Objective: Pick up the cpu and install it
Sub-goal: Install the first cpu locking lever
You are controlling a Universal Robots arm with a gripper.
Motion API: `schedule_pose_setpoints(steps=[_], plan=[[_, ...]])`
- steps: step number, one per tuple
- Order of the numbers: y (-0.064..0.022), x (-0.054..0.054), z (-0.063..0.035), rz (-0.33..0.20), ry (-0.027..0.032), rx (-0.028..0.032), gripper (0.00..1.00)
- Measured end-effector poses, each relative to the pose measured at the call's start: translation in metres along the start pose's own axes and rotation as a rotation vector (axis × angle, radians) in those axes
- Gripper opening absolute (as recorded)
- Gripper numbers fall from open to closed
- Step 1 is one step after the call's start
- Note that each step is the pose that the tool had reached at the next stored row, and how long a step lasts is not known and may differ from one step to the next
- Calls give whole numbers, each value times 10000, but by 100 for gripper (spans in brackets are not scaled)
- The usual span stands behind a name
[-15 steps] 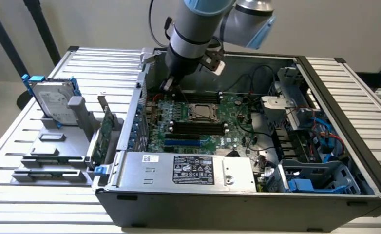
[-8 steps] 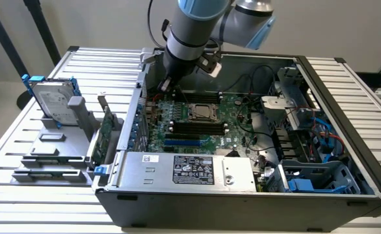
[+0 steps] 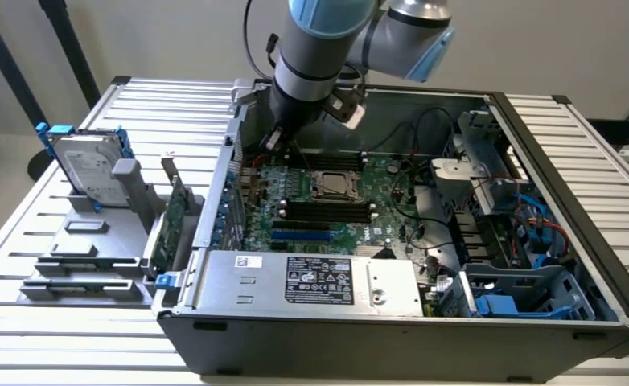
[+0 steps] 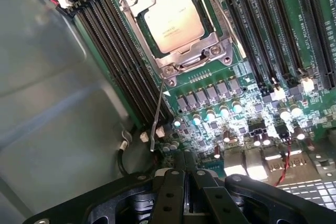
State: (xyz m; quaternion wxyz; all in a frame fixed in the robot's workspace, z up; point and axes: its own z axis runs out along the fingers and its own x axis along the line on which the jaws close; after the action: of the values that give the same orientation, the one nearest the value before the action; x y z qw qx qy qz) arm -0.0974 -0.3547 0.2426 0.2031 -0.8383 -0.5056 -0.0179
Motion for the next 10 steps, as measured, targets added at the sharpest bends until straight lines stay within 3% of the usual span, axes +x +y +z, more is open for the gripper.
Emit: schedule_pose_setpoints(steps=[5, 10], plan=[[6, -4, 16, 491, 255, -103, 11], [8, -6, 24, 830, 586, -186, 11]])
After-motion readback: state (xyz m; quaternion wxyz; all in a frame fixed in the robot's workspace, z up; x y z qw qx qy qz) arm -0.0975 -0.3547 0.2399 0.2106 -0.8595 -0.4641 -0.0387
